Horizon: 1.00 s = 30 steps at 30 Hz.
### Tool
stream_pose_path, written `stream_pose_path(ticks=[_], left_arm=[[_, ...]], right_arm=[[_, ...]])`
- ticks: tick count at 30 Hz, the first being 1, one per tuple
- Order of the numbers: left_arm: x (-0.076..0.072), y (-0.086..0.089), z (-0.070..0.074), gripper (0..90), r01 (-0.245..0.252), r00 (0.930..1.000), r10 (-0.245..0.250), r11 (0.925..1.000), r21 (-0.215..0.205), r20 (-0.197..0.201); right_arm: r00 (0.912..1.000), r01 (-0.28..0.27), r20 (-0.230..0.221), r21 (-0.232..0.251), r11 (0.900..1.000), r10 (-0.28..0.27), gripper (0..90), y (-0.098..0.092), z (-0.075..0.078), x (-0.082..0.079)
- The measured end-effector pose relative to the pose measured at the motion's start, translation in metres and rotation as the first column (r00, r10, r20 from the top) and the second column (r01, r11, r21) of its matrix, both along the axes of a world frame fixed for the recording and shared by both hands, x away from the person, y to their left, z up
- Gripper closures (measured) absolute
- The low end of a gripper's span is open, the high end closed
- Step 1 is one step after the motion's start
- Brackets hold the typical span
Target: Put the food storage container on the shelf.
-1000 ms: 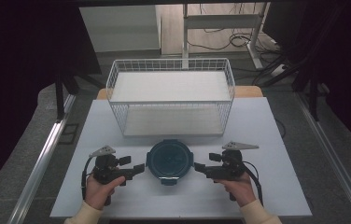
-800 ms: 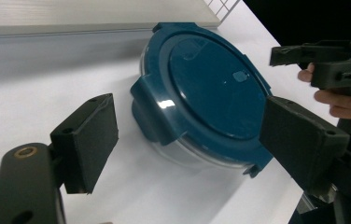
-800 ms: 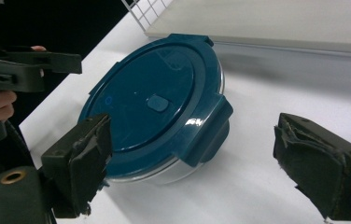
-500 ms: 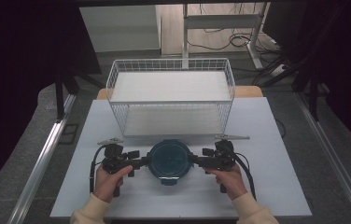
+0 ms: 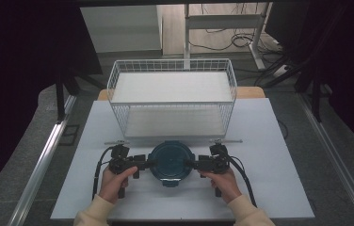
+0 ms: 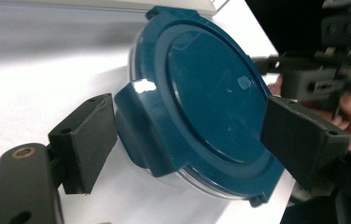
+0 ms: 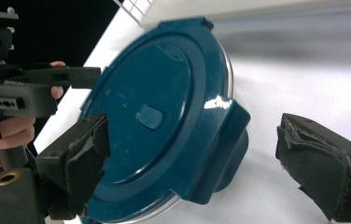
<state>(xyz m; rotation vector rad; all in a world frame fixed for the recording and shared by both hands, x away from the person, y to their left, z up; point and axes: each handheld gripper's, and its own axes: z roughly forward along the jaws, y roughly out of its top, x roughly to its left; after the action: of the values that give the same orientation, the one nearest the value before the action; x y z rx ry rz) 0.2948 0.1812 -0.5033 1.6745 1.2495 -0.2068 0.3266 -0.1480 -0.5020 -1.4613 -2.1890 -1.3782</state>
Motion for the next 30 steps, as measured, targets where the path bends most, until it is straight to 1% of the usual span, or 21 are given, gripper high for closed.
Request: stream_pose_path(ticks=[1, 2, 3, 4, 7, 11, 12, 14, 15, 16, 17, 18, 19, 20, 21, 23, 24, 25, 28, 30], left_arm=[[0.002, 0.001, -0.004, 18.1, -0.002, 0.9997, 0.002, 0.9996, -0.027, -0.022], [0.004, 0.002, -0.010, 18.0, -0.003, 0.9988, 0.002, 0.9996, -0.028, -0.048], [0.005, 0.002, -0.013, 18.1, -0.007, 0.9985, 0.006, 0.9999, -0.013, -0.055], [0.007, 0.002, -0.015, 18.4, -0.001, 0.9979, 0.001, 0.9999, -0.014, -0.064], [0.009, 0.000, -0.017, 18.5, 0.005, 0.9970, -0.009, 0.9991, -0.041, -0.077], [0.010, -0.003, -0.021, 18.8, 0.019, 0.9953, -0.023, 0.9990, -0.040, -0.094], [0.010, -0.005, -0.021, 19.6, 0.023, 0.9942, -0.028, 0.9988, -0.043, -0.104], [0.011, -0.006, -0.022, 20.9, 0.025, 0.9940, -0.030, 0.9984, -0.051, -0.105], [0.011, -0.008, -0.023, 22.0, 0.031, 0.9924, -0.038, 0.9975, -0.063, -0.117], [0.011, -0.008, -0.023, 22.5, 0.031, 0.9924, -0.038, 0.9975, -0.063, -0.117], [0.011, -0.009, -0.024, 24.4, 0.025, 0.9913, -0.032, 0.9981, -0.057, -0.128], [0.012, -0.009, -0.024, 24.7, 0.021, 0.9905, -0.029, 0.9979, -0.061, -0.135], [0.012, -0.008, -0.024, 25.6, 0.017, 0.9898, -0.026, 0.9977, -0.066, -0.140], [0.012, -0.008, -0.024, 26.3, 0.017, 0.9898, -0.026, 0.9977, -0.066, -0.140], [0.012, -0.008, -0.024, 26.3, 0.005, 0.9875, -0.017, 0.9971, -0.076, -0.157], [0.011, -0.007, -0.025, 28.8, -0.015, 0.9855, 0.000, 0.9956, -0.092, -0.169], [0.011, -0.007, -0.025, 29.5, -0.015, 0.9855, 0.000, 0.9956, -0.092, -0.169], [0.011, -0.007, -0.025, 29.5, -0.021, 0.9849, 0.003, 0.9950, -0.098, -0.173], [0.010, -0.005, -0.024, 31.3, -0.013, 0.9851, -0.004, 0.9950, -0.099, -0.172], [0.009, -0.005, -0.023, 33.0, -0.014, 0.9861, -0.003, 0.9950, -0.099, -0.166]], right_arm=[[1.0000, -0.002, -0.008, 0.002, 1.000, 0.002, 9.8, 0.001, -0.002, 0.000], [0.9998, -0.008, -0.018, 0.002, 1.000, 0.008, 9.7, 0.002, -0.004, 0.001], [0.9997, -0.010, -0.021, 0.004, 1.000, 0.010, 9.7, 0.003, -0.005, 0.001], [0.9997, -0.012, -0.023, 0.005, 1.000, 0.012, 9.8, 0.005, -0.006, 0.001], [0.9986, -0.015, -0.049, 0.031, 0.999, 0.016, 10.1, 0.008, -0.010, 0.004], [0.9974, -0.011, -0.071, 0.040, 0.999, 0.014, 10.3, 0.010, -0.013, 0.005], [0.9962, -0.013, -0.085, 0.046, 0.999, 0.017, 10.3, 0.011, -0.015, 0.005], [0.9961, -0.012, -0.086, 0.047, 0.999, 0.017, 10.5, 0.012, -0.015, 0.005], [0.9958, -0.013, -0.090, 0.052, 0.999, 0.018, 13.6, 0.012, -0.015, 0.005], [0.9958, -0.013, -0.090, 0.052, 0.999, 0.018, 13.6, 0.012, -0.015, 0.005], [0.9954, -0.003, -0.095, 0.048, 0.999, 0.008, 17.5, 0.012, -0.015, 0.004], [0.9952, -0.001, -0.098, 0.048, 0.999, 0.005, 19.1, 0.012, -0.016, 0.004], [0.9941, 0.000, -0.108, 0.059, 0.998, 0.006, 21.2, 0.012, -0.016, 0.004], [0.9941, 0.000, -0.108, 0.059, 0.998, 0.006, 21.2, 0.012, -0.016, 0.004], [0.9934, 0.002, -0.115, 0.062, 0.998, 0.005, 21.5, 0.012, -0.016, 0.003], [0.9919, 0.023, -0.126, 0.063, 0.998, -0.015, 26.5, 0.010, -0.014, 0.002], [0.9895, 0.035, -0.143, 0.073, 0.997, -0.024, 28.4, 0.008, -0.014, 0.003], [0.9895, 0.035, -0.143, 0.073, 0.997, -0.024, 28.4, 0.008, -0.014, 0.003], [0.9824, 0.071, -0.180, 0.115, 0.991, -0.050, 32.6, 0.004, -0.015, 0.003], [0.9835, 0.072, -0.174, 0.115, 0.991, -0.051, 32.7, 0.004, -0.016, 0.003]])
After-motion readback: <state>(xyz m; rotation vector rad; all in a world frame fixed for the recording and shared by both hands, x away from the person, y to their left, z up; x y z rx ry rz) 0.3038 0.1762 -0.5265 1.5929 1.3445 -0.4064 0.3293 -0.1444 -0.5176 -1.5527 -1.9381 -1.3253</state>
